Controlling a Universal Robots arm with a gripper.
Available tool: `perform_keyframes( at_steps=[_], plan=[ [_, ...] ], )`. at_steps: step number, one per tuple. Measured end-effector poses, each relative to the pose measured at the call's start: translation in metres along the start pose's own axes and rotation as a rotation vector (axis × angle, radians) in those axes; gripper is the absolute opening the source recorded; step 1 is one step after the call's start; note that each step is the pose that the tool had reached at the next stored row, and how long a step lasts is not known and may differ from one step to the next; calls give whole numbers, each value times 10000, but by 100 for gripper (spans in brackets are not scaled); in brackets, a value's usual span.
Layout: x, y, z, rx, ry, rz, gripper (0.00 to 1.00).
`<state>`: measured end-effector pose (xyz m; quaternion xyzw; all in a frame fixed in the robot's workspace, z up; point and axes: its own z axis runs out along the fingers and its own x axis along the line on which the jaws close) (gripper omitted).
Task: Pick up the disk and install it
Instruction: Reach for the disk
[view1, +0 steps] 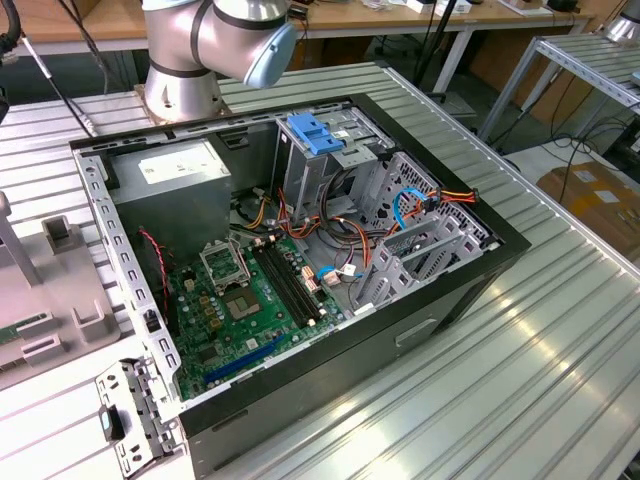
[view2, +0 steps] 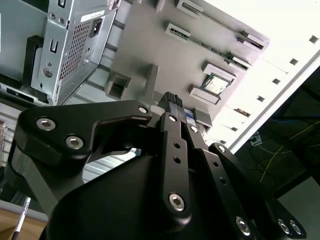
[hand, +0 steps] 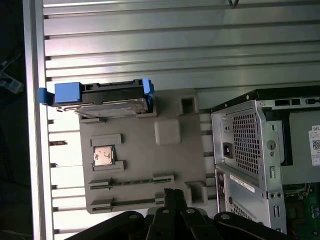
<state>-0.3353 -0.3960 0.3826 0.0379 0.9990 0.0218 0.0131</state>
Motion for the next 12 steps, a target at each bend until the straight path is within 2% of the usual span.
perform_keyframes(
  at_steps=[1,7,9,10,11,12],
  plan=[
    [17,-2,16,2,2,-1,11],
    [18,-1,38,-4,0,0,11],
    [19,-1,50,0,60,3,11],
    [19,-2,58,4,117,5,11],
    [20,-3,70,10,212,9,11],
    [20,-3,75,13,242,11,11]
  ],
)
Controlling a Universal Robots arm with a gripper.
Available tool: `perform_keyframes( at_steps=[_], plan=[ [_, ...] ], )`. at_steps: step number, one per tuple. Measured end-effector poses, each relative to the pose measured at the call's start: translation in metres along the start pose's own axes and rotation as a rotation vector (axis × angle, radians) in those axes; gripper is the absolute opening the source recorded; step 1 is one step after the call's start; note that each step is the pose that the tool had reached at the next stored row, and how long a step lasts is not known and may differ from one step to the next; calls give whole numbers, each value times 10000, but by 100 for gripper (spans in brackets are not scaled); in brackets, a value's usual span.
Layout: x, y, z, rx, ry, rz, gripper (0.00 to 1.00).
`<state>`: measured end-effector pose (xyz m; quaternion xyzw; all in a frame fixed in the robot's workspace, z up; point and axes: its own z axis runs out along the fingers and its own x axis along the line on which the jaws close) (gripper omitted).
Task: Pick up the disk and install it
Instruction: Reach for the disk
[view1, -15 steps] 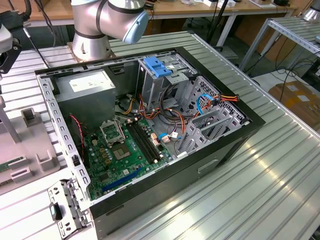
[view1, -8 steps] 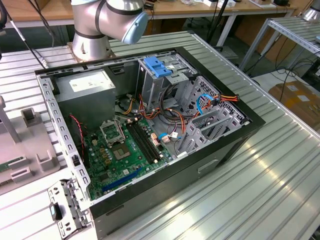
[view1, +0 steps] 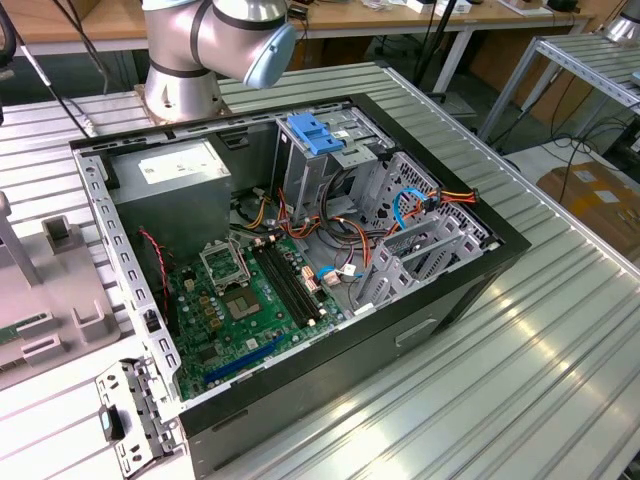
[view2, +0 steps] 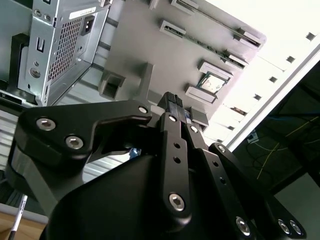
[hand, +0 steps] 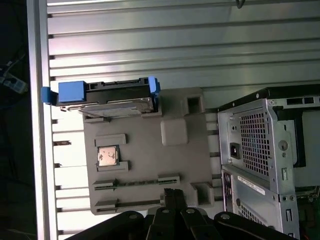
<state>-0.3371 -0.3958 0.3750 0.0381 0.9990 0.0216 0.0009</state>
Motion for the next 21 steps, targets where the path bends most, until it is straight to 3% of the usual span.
perform_keyframes(
  at_steps=[6,14,21],
  plan=[
    [32,-3,17,1,3,0,11],
    [139,-12,26,2,3,0,11],
    [168,-14,30,1,3,-1,11]
  ],
)
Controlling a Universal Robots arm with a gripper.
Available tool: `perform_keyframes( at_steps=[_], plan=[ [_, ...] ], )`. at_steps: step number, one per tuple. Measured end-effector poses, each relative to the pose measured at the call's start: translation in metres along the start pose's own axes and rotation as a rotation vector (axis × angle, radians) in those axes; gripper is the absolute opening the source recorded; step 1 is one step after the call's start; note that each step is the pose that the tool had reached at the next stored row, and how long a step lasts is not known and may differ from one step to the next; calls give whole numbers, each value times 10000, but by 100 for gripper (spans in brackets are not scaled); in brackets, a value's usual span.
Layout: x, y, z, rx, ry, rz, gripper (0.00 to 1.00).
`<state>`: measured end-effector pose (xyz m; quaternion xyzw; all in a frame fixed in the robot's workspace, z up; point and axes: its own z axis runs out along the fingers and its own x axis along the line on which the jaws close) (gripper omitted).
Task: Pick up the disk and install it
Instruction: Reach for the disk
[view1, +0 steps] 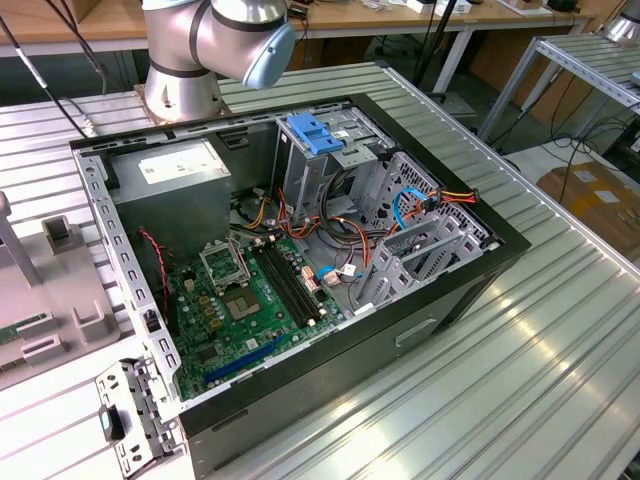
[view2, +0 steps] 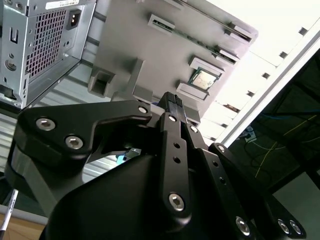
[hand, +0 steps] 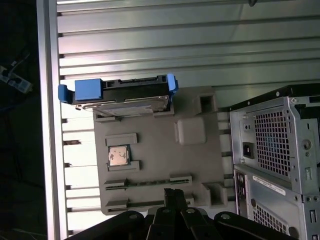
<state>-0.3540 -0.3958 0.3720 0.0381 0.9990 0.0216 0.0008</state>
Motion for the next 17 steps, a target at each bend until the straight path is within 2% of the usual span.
perform_keyframes(
  at_steps=[17],
  plan=[
    [35,-3,5,0,0,1,11]
  ],
)
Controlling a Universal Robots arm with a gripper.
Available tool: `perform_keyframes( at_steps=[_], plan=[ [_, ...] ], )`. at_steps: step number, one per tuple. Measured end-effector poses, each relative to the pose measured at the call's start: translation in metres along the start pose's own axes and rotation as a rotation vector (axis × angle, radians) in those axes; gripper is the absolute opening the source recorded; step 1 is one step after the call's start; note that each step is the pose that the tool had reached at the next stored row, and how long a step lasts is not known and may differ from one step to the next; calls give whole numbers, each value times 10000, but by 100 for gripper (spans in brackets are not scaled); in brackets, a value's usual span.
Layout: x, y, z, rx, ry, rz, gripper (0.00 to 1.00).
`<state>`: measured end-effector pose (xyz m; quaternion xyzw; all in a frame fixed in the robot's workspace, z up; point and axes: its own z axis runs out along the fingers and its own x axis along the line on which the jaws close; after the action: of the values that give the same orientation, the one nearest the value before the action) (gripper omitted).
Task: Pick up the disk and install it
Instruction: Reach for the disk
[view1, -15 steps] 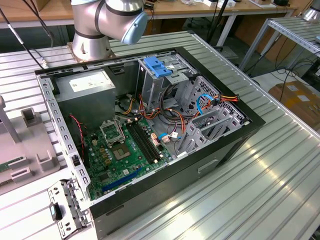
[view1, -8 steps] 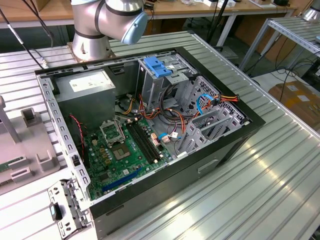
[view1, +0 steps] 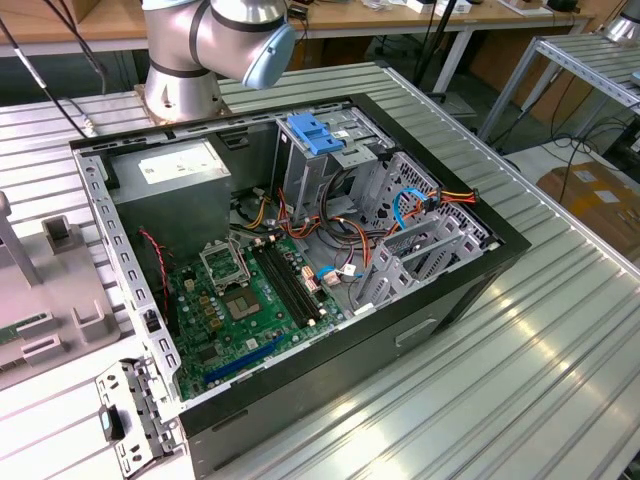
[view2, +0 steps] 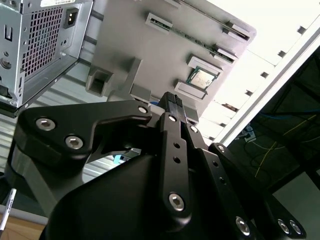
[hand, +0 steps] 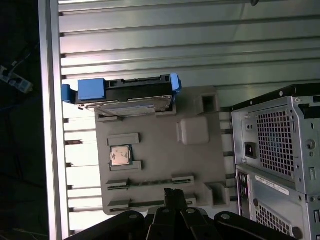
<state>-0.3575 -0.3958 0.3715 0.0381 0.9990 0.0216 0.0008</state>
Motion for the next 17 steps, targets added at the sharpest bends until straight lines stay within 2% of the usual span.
perform_keyframes(
  at_steps=[12,17],
  plan=[
    [42,-3,2,0,0,0,11],
    [99,-8,3,0,0,1,11]
  ],
)
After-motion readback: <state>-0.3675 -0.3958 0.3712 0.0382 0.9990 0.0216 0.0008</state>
